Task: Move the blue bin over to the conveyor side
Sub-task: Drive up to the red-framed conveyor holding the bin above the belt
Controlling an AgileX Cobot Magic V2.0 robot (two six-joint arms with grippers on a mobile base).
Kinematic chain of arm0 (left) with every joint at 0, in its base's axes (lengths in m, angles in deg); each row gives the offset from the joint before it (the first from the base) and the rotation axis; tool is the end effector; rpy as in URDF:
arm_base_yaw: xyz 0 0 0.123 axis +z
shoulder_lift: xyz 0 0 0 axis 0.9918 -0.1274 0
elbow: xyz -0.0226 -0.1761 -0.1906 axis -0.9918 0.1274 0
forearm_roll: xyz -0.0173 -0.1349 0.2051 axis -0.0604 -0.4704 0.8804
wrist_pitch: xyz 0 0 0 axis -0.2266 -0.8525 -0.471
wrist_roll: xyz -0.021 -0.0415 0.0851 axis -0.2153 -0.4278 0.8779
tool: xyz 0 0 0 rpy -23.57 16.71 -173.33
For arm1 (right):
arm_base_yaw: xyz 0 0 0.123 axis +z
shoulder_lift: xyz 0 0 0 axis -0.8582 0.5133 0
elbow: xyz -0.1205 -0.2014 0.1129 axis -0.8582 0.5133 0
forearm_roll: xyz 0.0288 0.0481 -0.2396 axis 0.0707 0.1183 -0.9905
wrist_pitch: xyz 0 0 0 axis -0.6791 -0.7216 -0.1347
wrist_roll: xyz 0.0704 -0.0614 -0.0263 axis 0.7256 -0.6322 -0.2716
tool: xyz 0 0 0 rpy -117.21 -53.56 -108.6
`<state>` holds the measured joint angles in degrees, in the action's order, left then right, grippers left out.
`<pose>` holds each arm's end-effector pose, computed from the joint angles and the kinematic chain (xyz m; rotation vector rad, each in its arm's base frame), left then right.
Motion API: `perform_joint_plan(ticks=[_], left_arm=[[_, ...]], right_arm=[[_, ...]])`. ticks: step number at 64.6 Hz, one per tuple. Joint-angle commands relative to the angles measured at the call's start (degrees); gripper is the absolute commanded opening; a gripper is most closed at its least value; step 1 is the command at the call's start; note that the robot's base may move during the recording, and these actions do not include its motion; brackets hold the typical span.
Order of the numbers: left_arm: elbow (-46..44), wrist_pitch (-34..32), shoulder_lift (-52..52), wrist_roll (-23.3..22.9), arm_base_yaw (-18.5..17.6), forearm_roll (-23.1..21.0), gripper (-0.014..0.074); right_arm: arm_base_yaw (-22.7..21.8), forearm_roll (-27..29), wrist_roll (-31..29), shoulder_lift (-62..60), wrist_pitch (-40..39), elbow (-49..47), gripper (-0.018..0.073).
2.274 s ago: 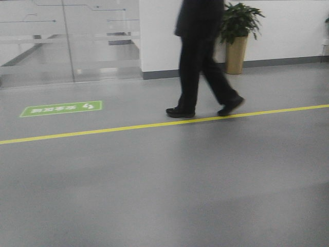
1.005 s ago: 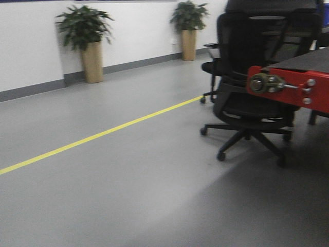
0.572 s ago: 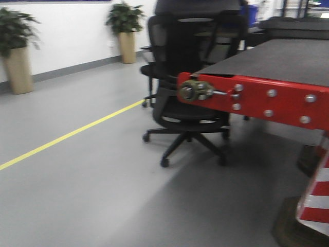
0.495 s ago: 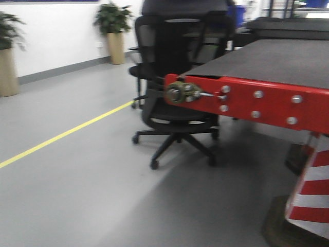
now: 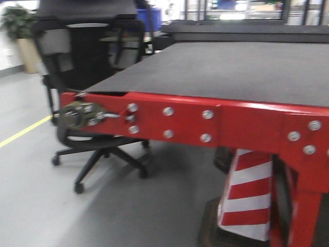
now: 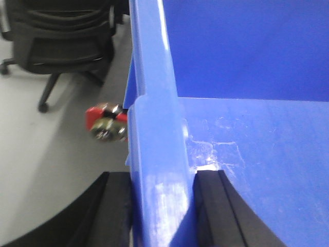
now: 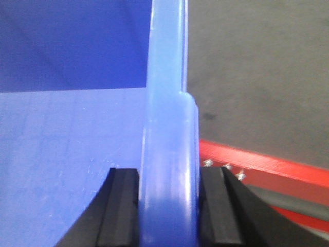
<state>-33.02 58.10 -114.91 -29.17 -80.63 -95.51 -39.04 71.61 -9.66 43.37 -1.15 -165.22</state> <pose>0.1683 -0.0129 0.4796 -0.0561 2.1007 -0.2625 0.1538 0.0456 0.4852 -0.0577 2.1824 0.2265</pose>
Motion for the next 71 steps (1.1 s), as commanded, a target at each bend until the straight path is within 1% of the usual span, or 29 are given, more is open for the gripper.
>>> perform_joint_plan(ticks=[1, 71], left_arm=[[-0.9, -5.8, 0.7, 1.0, 0.0, 2.3, -0.0017], [-0.9, -5.8, 0.7, 1.0, 0.0, 2.3, -0.0017]], right_arm=[[-0.4, -5.2, -0.6, -1.2, -4.7, -0.7, -0.0079], [-0.4, -5.2, -0.6, -1.2, -4.7, -0.7, -0.0079]])
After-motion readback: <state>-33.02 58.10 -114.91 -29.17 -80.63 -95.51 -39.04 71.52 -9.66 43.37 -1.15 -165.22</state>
